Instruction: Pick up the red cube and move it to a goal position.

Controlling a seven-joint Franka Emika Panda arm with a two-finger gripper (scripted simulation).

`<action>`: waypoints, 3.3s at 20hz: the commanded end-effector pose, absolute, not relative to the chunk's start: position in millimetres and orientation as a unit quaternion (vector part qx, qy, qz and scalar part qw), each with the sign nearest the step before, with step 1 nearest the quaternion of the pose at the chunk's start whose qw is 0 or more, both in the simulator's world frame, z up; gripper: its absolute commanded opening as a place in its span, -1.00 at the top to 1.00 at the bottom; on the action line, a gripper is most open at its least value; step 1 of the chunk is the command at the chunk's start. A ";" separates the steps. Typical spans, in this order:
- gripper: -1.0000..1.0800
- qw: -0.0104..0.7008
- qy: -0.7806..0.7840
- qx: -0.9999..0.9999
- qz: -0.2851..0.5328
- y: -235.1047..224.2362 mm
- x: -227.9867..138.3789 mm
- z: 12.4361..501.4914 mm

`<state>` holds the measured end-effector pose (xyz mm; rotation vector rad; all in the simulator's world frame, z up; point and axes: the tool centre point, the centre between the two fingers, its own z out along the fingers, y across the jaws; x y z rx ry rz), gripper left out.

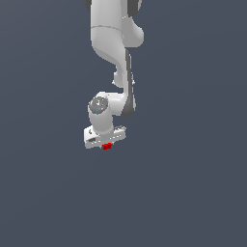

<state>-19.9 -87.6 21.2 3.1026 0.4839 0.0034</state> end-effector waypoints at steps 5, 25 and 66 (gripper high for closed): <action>1.00 0.001 0.154 0.988 0.001 -87.4 -19.9 21.1; 1.00 0.001 0.155 0.988 0.001 -52.4 -31.9 124.3; 1.00 0.000 0.155 0.988 0.000 76.9 -61.4 509.6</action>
